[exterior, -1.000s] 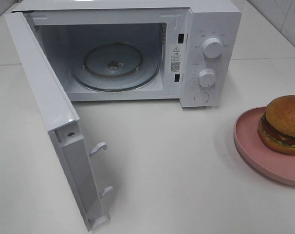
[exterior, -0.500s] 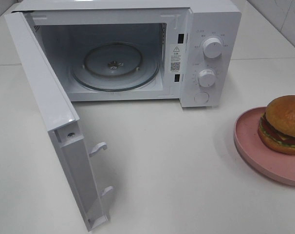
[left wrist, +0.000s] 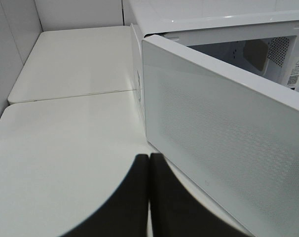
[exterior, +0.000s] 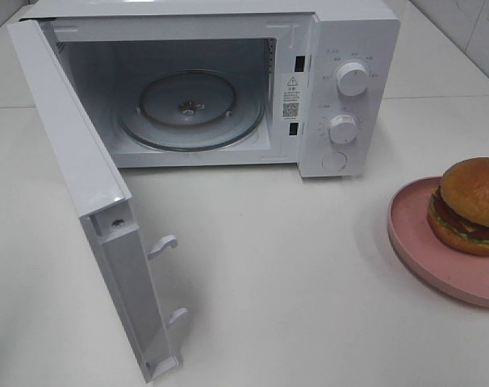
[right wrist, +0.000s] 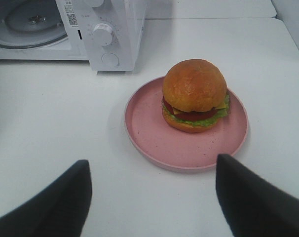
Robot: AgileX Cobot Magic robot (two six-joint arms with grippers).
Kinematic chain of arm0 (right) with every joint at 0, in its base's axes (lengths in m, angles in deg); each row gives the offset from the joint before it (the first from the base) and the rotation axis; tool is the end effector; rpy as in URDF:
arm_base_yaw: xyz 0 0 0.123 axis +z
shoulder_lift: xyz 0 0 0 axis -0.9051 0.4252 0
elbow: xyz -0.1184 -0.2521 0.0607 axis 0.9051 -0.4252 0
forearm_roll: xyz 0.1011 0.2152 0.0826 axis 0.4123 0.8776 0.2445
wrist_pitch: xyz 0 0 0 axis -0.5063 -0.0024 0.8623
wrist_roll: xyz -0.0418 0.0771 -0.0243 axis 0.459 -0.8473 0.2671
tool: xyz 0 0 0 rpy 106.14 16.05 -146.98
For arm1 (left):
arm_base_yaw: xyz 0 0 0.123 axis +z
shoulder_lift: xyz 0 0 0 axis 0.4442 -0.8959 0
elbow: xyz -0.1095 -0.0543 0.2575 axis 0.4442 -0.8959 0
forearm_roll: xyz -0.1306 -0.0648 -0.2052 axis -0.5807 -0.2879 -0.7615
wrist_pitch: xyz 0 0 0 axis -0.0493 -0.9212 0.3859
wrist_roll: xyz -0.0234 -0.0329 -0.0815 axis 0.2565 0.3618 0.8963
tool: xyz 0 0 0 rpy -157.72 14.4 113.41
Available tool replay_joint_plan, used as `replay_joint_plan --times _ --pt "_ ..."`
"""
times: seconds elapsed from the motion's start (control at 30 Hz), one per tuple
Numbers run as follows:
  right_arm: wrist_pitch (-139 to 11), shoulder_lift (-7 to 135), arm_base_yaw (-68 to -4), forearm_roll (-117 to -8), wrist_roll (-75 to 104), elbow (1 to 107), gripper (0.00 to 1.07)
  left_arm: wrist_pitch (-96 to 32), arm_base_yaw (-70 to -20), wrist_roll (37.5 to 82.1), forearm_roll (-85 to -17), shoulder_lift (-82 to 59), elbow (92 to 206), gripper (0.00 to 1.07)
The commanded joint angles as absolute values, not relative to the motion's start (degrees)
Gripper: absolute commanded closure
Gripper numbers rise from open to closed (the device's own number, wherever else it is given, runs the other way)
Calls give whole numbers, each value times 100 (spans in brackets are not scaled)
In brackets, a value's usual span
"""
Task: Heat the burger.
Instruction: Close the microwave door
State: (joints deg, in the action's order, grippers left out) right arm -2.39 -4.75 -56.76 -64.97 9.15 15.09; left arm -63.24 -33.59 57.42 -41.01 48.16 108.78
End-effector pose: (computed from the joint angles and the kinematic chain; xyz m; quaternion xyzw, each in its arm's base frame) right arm -0.0036 -0.0035 0.2813 -0.0538 0.8384 0.0224 0.5419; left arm 0.0276 -0.0084 0.3104 0.0862 0.7936 -0.0437 0.6008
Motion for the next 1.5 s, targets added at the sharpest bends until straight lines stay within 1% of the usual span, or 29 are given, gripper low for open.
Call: replay_joint_plan --times 0.03,0.07,0.13,0.23,0.3,0.4,0.47,0.5,0.67,0.7,0.9,1.03,1.13,1.17,1.2,1.23,1.27,1.33,1.5 --pt "-342 -618 -5693 -6485 984 1486 41 -5986 -3359 5587 -4164 4329 10918 106" --pt "-342 -618 -5693 -6485 984 1486 41 -5986 -3359 5587 -4164 4329 10918 106" --pt "-342 -618 -5693 -6485 984 1486 41 -5671 -3359 5421 -4181 3664 10918 106" --pt "-342 -618 -5693 -6485 984 1486 41 -5574 -3359 5421 -4193 3470 10918 106" --pt "-342 -618 -5693 -6485 984 1486 41 -5218 -3359 5421 -4267 2690 10918 106" --pt "-342 -618 -5693 -6485 984 1486 41 -5115 -3359 5421 -4267 2478 10918 106" --pt "-342 -618 -5693 -6485 984 1486 41 -4726 -3365 5421 -4324 1705 10918 106" --pt "-342 -618 -5693 -6485 984 1486 41 -4726 -3365 5421 -4324 1705 10918 106" --pt "-342 -618 -5693 -6485 984 1486 41 -4044 -3365 5421 -4473 656 10918 106" --pt "-342 -618 -5693 -6485 984 1486 41 -4044 -3365 5421 -4473 656 10918 106" --pt "-342 -618 -5693 -6485 984 1486 41 -3247 -3365 5421 -4691 -409 10918 106" --pt "-342 -618 -5693 -6485 984 1486 41 -2944 -3365 5421 -4783 -776 10918 106" --pt "-342 -618 -5693 -6485 984 1486 41 -2680 -3502 5421 -4754 -1091 10924 106" --pt "-342 -618 -5693 -6485 984 1486 41 -2451 -3703 5421 -4703 -1257 10924 106" --pt "-342 -618 -5693 -6485 984 1486 41 -2451 -3703 5421 -4703 -1257 10924 106" --pt "-342 -618 -5693 -6485 984 1486 41 -2199 -3921 5364 -4662 -1429 10924 106" --pt "-342 -618 -5693 -6485 984 1486 41 -2199 -3921 5364 -4662 -1429 10924 106" --pt "-342 -618 -5693 -6485 984 1486 41 -1775 -4173 5335 -4651 -1750 10924 106" --pt "-342 -618 -5693 -6485 984 1486 41 -1592 -4385 5335 -4651 -2220 11056 106"
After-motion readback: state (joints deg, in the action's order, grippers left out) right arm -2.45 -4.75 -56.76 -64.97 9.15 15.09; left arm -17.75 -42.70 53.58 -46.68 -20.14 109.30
